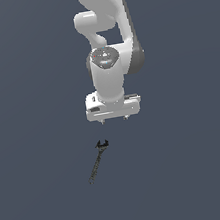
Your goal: Pick up the object and move it to a goal position.
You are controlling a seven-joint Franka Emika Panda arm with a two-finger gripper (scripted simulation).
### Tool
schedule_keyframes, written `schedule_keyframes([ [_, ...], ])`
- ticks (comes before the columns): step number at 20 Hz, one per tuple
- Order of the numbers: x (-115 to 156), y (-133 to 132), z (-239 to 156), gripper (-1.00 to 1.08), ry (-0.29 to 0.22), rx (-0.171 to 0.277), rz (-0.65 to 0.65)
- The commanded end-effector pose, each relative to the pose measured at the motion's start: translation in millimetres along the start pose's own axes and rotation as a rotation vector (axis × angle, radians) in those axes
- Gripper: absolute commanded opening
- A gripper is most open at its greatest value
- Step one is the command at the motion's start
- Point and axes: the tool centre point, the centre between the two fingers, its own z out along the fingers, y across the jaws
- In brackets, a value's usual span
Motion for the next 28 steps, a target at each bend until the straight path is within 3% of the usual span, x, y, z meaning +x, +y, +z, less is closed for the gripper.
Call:
schedule_keyframes([
  [1,0.0,0.0,0.0,1.00,0.000,0.000,0.000],
  [12,9.5,-29.5,-23.5,1.00,0.040,0.003,-0.031],
  [20,17.7,-20.0,-16.2,1.00,0.037,0.006,0.009],
  [28,43.8,9.9,7.0,1.00,0.031,0.011,0.137],
])
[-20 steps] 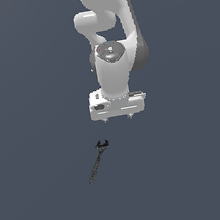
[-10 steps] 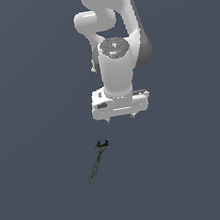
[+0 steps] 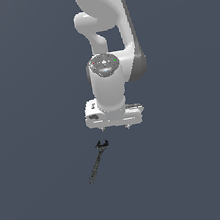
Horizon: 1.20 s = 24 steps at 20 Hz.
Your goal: Pick up the object and move it to a goal position.
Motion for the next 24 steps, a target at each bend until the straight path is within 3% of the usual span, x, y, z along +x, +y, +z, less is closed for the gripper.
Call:
schedule_keyframes([
  [1,10.8,12.0,10.4,1.00,-0.002,0.000,0.052],
  [13,58.6,80.8,73.0,1.00,-0.009,-0.012,0.328],
  [24,69.2,103.6,94.8,1.00,-0.009,-0.020,0.412],
])
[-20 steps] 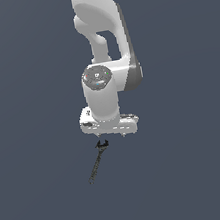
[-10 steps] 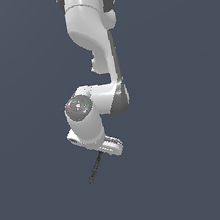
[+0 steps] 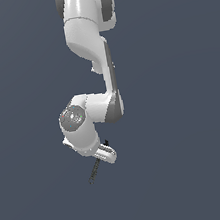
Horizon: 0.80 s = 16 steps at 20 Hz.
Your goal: Pick up the object and move it to a goal position.
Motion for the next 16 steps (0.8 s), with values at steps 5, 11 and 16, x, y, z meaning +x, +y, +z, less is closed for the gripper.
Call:
schedule_keyframes([
  [5,-0.1,-0.2,6.4,1.00,0.000,0.000,0.000],
  [11,-0.4,0.6,36.6,1.00,0.001,0.000,0.003],
  [16,0.1,0.5,51.0,1.00,0.001,0.000,0.004],
])
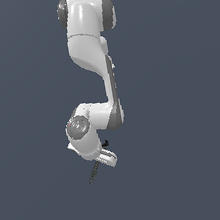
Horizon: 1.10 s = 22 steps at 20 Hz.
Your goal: Pick up the object and move it to a goal position.
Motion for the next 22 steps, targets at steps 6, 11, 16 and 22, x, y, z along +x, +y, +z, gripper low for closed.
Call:
schedule_keyframes([
  [6,1.7,-0.7,2.3,-1.00,0.002,0.001,0.000],
  [11,1.7,-0.7,2.3,-1.00,0.002,0.001,0.000],
  [16,3.1,1.0,-0.3,-1.00,0.005,0.001,0.002],
  [22,-0.5,5.1,-10.9,-1.00,0.005,0.001,0.002],
])
